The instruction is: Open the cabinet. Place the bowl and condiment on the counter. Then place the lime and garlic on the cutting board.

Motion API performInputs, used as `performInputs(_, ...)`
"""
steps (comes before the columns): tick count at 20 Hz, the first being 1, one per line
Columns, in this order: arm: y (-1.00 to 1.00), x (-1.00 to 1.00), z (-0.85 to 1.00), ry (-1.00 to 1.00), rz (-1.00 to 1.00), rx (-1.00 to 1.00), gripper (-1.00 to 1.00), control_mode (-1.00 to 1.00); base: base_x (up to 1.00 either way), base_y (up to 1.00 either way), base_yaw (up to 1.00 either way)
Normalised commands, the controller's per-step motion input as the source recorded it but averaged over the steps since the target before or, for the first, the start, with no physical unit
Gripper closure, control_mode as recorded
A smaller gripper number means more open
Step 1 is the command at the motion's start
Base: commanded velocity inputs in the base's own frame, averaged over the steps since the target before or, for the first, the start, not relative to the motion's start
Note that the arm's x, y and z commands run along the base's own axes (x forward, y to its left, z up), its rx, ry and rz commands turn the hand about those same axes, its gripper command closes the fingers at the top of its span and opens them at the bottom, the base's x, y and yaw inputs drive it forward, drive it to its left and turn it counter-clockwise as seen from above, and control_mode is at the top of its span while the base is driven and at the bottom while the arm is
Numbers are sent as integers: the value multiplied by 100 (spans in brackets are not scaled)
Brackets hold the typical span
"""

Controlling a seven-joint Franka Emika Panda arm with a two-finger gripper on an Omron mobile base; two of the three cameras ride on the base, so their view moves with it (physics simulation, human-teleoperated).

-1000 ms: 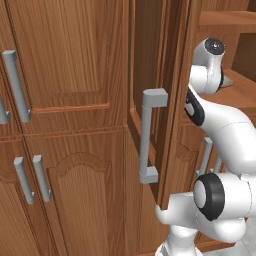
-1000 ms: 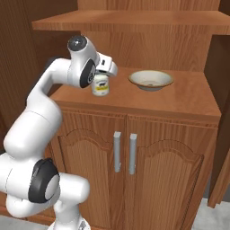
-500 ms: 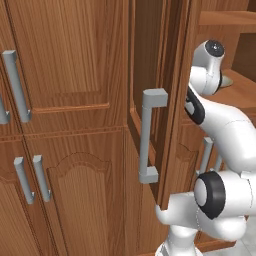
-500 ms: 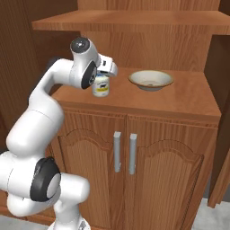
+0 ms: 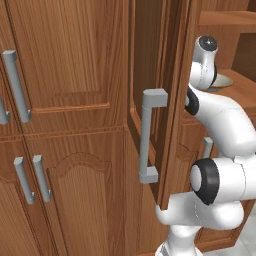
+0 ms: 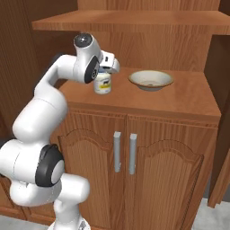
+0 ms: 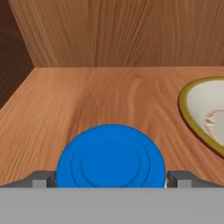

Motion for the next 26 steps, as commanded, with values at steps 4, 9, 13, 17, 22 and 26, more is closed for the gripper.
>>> performInputs(4, -7, -23, -10, 1, 0, 0, 100, -100, 0, 0, 0)
performInputs(9, -21, -96, 4, -2, 0, -4, 100, -100, 0, 0, 0)
performInputs(13, -17, -100, 45, 3, 0, -9, 100, -100, 0, 0, 0)
performInputs(17, -9, -100, 61, 11, 0, -10, 100, -100, 0, 0, 0)
performInputs(22, -10, -98, 37, 2, 1, -6, 100, -100, 0, 0, 0)
performInputs(26, -3, -88, 0, -30, 3, 0, 100, -100, 0, 0, 0)
